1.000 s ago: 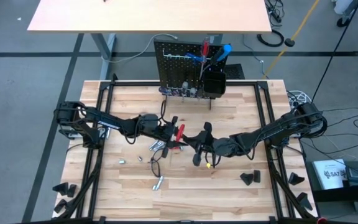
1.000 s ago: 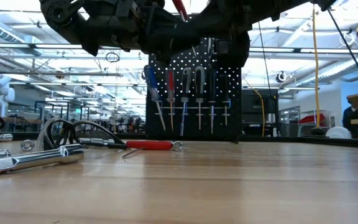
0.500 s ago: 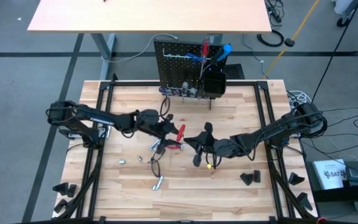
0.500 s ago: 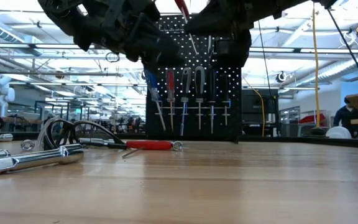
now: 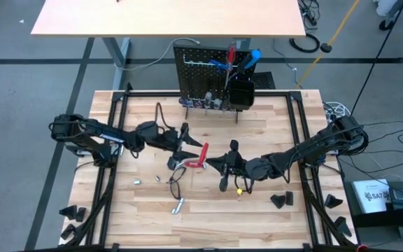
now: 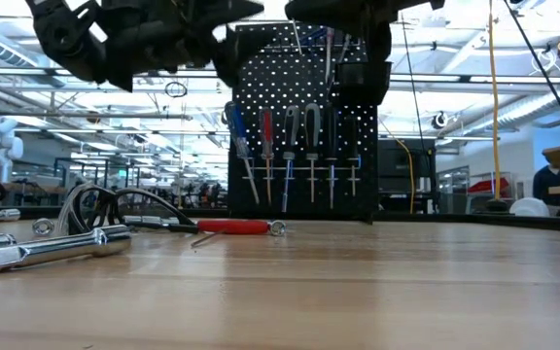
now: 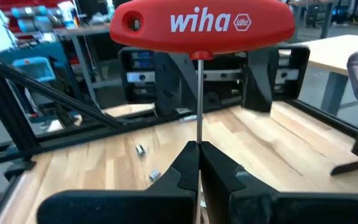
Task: Hang tools onto peg board
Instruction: Hang the red allen wrench onto the peg board
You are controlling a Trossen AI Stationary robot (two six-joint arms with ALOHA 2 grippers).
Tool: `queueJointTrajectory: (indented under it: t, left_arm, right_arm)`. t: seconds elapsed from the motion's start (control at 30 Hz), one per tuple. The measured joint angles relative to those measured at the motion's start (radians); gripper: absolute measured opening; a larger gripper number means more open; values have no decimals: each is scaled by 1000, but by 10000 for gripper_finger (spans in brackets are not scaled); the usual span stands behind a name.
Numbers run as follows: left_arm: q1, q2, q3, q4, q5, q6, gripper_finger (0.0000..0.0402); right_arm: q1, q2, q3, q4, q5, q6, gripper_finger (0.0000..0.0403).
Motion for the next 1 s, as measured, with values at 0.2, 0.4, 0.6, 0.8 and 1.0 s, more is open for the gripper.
queueJointTrajectory:
  t: [0.2, 0.4, 0.6, 0.8, 1.0]
  left_arm:
    - [-34, -1, 2, 93, -8, -4, 212]
    - [-40, 0, 5, 64, -69, -3, 212]
    - [-61, 26, 45, 56, -75, -5, 212]
    - [-91, 80, 80, 51, -50, -2, 212]
    - [-92, 82, 80, 57, -50, 6, 194]
  right_arm:
    - [-1, -1, 0, 19, -1, -1, 0]
    - [-4, -1, 0, 49, -5, -12, 0]
    - [-28, 40, 0, 93, -37, -10, 0]
    - [-44, 51, 0, 106, -36, -19, 0]
    - [-41, 51, 0, 101, -30, -26, 0]
